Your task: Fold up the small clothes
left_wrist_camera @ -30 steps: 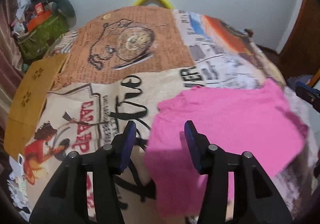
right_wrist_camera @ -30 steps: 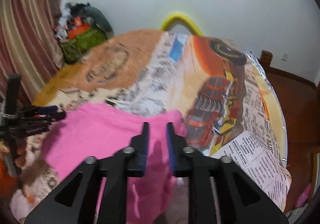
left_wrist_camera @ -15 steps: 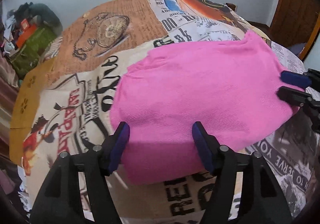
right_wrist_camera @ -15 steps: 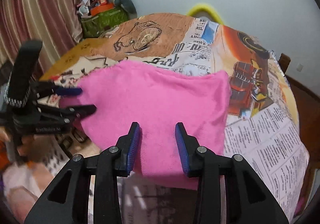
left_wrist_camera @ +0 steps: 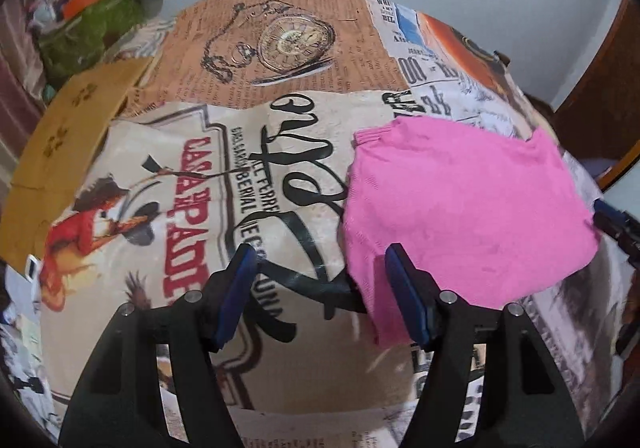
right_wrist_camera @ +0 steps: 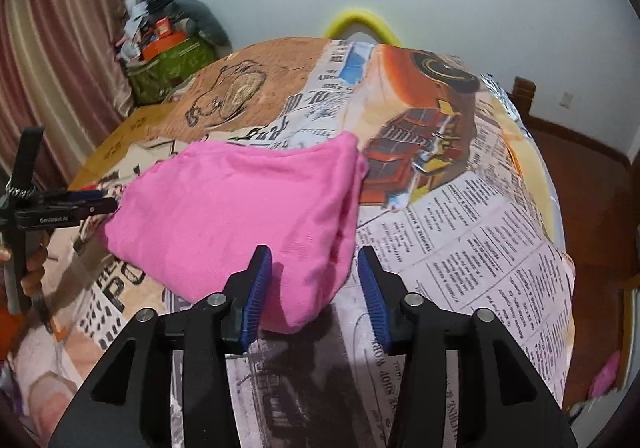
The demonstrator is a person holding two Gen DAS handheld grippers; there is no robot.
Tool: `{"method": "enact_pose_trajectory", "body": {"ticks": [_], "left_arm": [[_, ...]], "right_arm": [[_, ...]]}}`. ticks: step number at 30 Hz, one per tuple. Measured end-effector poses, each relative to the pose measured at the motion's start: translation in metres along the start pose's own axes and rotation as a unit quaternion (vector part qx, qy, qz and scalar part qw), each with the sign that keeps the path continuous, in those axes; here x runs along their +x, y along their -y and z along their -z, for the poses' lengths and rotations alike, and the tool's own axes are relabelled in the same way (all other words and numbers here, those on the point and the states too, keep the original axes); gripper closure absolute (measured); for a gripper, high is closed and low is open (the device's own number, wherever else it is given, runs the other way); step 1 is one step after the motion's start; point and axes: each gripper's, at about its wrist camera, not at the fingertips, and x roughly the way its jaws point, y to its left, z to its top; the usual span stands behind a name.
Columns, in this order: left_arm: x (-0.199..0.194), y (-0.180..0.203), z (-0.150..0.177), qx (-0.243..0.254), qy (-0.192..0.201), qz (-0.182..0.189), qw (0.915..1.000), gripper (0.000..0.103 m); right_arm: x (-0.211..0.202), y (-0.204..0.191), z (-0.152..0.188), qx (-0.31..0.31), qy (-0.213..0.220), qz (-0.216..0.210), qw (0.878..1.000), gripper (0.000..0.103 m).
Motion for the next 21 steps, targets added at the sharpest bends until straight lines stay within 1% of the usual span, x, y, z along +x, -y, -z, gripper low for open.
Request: {"method": "enact_pose_trajectory", "body": {"ticks": [3, 6, 9, 11, 13, 17, 18, 20, 21], "left_arm": [[0.012, 0.005, -0.004, -0.011, -0.022, 0.031, 0.9992, 0.036], [0.030, 0.014, -0.009, -0.009, -0.041, 0.040, 0.9983, 0.036], [0.042, 0.018, -0.014, -0.020, -0.045, 0.051, 0.9975, 0.033], [0.045, 0.020, -0.020, -0.022, -0.046, 0.059, 0.9970, 0.033], [0.047, 0.021, -0.023, -0.021, -0.047, 0.065, 0.9966, 0.033], [0.052, 0.028, -0.028, -0.013, -0.047, 0.078, 0.9957, 0.033], [0.052, 0.029, -0.029, -0.012, -0.046, 0.081, 0.9956, 0.034], [0.053, 0.032, -0.031, -0.009, -0.045, 0.094, 0.9945, 0.043], [0.053, 0.033, -0.032, -0.010, -0.046, 0.101, 0.9938, 0.049]], "right_arm": [[0.005, 0.003, -0.005, 0.018, -0.002, -0.017, 1.000, 0.056], [0.019, 0.005, -0.009, 0.037, -0.016, -0.027, 0.999, 0.056], [0.034, 0.010, -0.009, 0.047, -0.038, -0.024, 0.998, 0.056], [0.043, 0.014, -0.008, 0.056, -0.049, -0.030, 0.997, 0.056], [0.049, 0.019, -0.007, 0.071, -0.055, -0.041, 0.995, 0.056], [0.055, 0.025, -0.009, 0.092, -0.054, -0.061, 0.992, 0.055], [0.055, 0.024, -0.010, 0.093, -0.054, -0.063, 0.992, 0.055], [0.059, 0.022, -0.012, 0.093, -0.055, -0.070, 0.992, 0.055], [0.061, 0.021, -0.012, 0.093, -0.057, -0.073, 0.991, 0.055]]}}
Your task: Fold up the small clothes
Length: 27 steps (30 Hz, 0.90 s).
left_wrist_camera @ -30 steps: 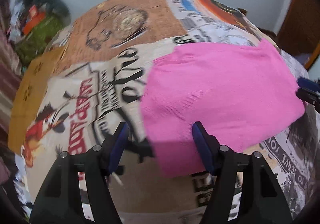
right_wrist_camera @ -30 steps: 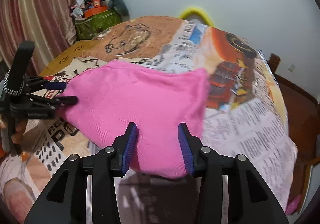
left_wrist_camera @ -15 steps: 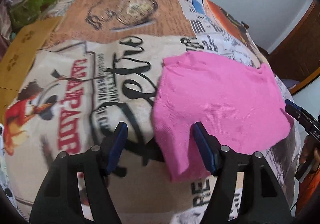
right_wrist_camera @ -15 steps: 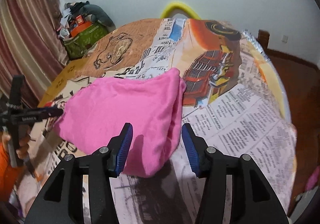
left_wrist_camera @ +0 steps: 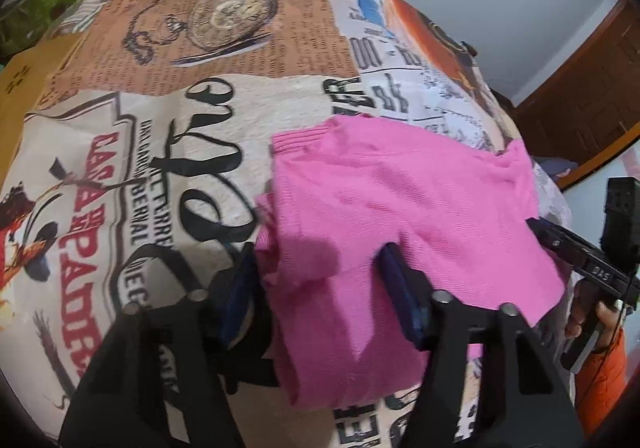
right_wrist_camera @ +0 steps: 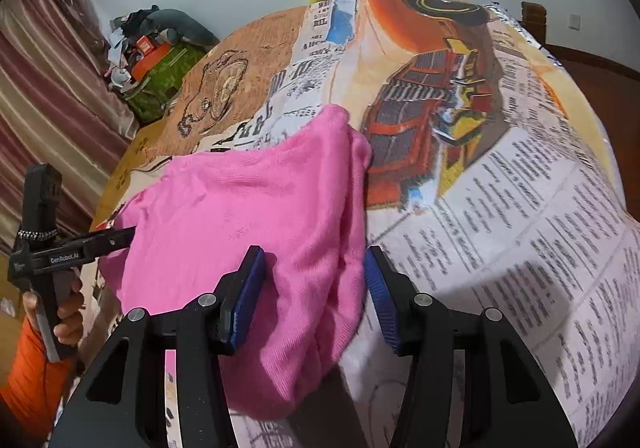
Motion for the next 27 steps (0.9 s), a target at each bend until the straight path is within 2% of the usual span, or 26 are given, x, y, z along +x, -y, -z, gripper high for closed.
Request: {"method": "enact_pose_trajectory", "body": {"ticks": [2, 4, 5, 7, 12, 16, 22, 27], "left_arm": [[0.002, 0.000, -0.002, -0.007, -0.004, 0.020, 0.9998, 0.059], [0.003, -0.001, -0.003, -0.014, -0.005, 0.028, 0.9995, 0.065], [0.003, -0.001, -0.003, -0.016, -0.005, 0.031, 0.9994, 0.067], [0.002, -0.001, -0.002, -0.022, -0.003, 0.038, 0.9990, 0.081], [-0.009, 0.006, -0.001, -0.016, 0.012, 0.016, 0.9997, 0.088], [-0.032, 0.013, 0.001, -0.005, 0.043, 0.007, 0.9991, 0.089], [-0.083, 0.023, 0.009, 0.025, 0.090, -0.015, 0.9955, 0.090], [-0.136, 0.012, 0.021, 0.032, 0.131, -0.033, 0.9904, 0.090]], "right_arm": [[0.003, -0.001, -0.001, 0.000, -0.002, -0.006, 1.000, 0.063], [0.009, 0.000, -0.001, 0.008, -0.013, -0.023, 1.000, 0.083], [0.010, 0.002, 0.000, 0.013, -0.013, -0.028, 0.999, 0.085], [0.009, -0.001, 0.002, 0.011, -0.008, -0.028, 1.000, 0.090], [-0.002, -0.018, 0.002, -0.024, 0.017, -0.005, 1.000, 0.094], [-0.024, -0.032, -0.005, -0.045, 0.045, -0.005, 0.998, 0.094], [-0.050, -0.068, -0.011, -0.080, 0.072, -0.009, 0.994, 0.095], [-0.063, -0.101, -0.010, -0.100, 0.087, -0.018, 0.991, 0.095]]}}
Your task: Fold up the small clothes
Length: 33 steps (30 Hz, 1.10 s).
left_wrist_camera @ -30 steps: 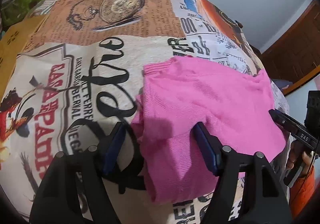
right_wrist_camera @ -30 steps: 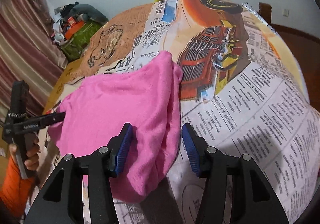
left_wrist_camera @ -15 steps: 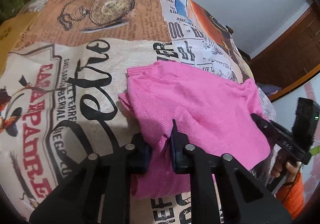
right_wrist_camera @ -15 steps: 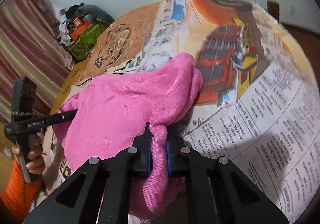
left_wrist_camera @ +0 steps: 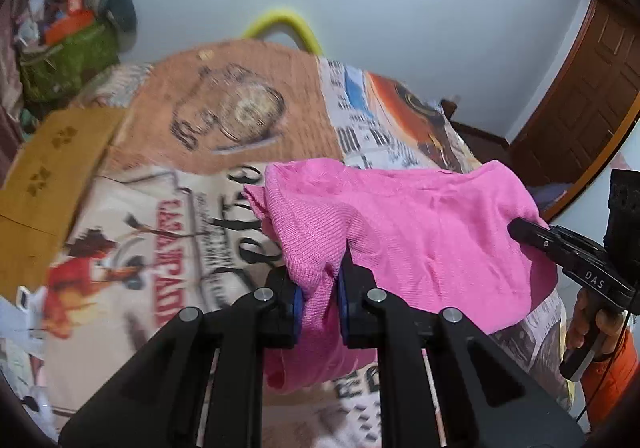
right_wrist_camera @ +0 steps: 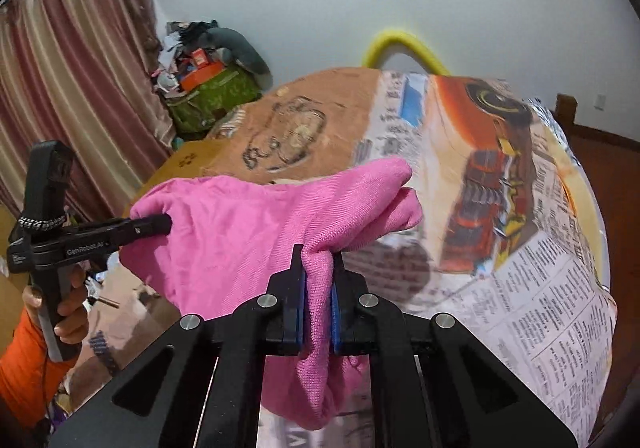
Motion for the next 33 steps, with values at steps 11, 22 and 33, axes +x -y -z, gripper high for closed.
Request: {"method": "enact_pose_trajectory", "body": {"ticks": [11, 22, 33], "left_arm": [[-0.053, -0.080, 0.023, -0.020, 0.001, -0.050, 0.9986, 0.090], [-0.008, -0.158, 0.082, -0.050, -0.093, -0.068, 0.9921, 0.089], [0.006, -0.189, 0.113, -0.049, -0.119, -0.120, 0.9844, 0.068]], "right_arm": [[0.020, -0.084, 0.001, -0.048, -0.014, -0.029, 0.998, 0.095], [0.106, -0.112, 0.046, -0.046, -0.112, -0.026, 0.992, 0.095], [0.120, -0.101, 0.064, -0.032, -0.142, 0.003, 0.989, 0.089]]}}
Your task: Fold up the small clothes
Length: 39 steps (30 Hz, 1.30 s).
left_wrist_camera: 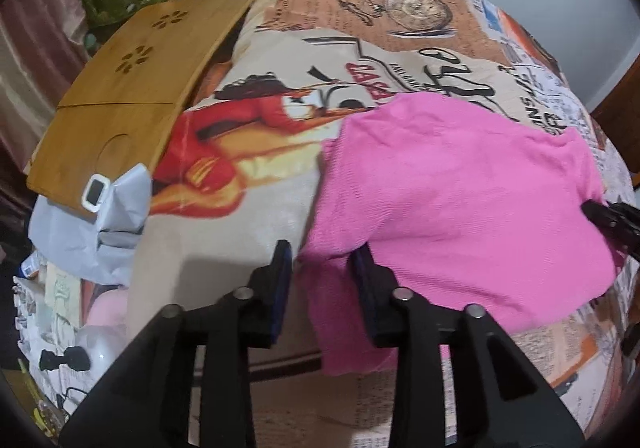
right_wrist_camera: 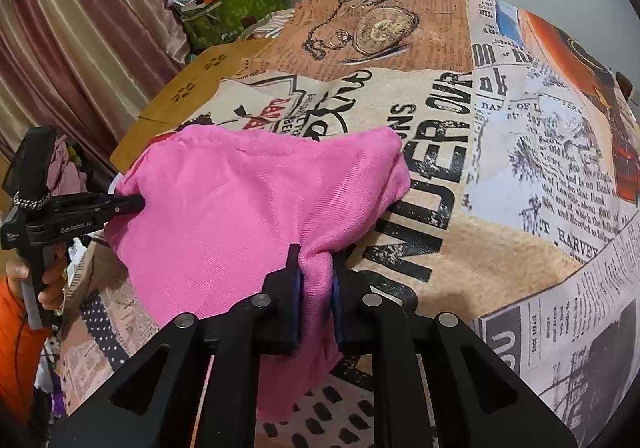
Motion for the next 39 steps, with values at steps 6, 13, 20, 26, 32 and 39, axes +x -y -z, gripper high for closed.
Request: {"method": "enact_pose_trajectory", "body": {"ticks": [6, 13, 20, 26, 32, 39], "left_arm": [[-0.028, -0.002, 0.006, 0.006, 0.019, -0.033, 0.9993, 0.068], [-0.118, 0.018, 0.008, -0.001, 0.106, -0.002, 0.9944, 0.068], [-0.233, 0.065, 0.029, 0.023, 0.228, 0.030, 0.9729, 0.068], [-0.319, 0.104, 0.069, 0.045, 0.330, 0.032, 0.9425, 0.068], [-0.369, 0.132, 0.112, 0.053, 0.400, 0.030, 0.9144, 0.068], [-0.391, 0.151, 0.153, 0.050, 0.443, -0.005, 0.8953, 0.054]], "right_arm": [[-0.023, 0.000, 0.005, -0.007, 0.010, 0.028, 1.000, 0.080], [-0.088, -0.012, 0.006, -0.019, 0.084, 0.024, 0.996, 0.080], [-0.175, -0.048, 0.013, -0.050, 0.196, 0.004, 0.979, 0.080], [-0.245, -0.089, 0.035, -0.096, 0.293, -0.005, 0.951, 0.080], [-0.287, -0.114, 0.062, -0.118, 0.357, -0.022, 0.926, 0.080], [-0.299, -0.128, 0.087, -0.122, 0.386, -0.014, 0.914, 0.080]]}}
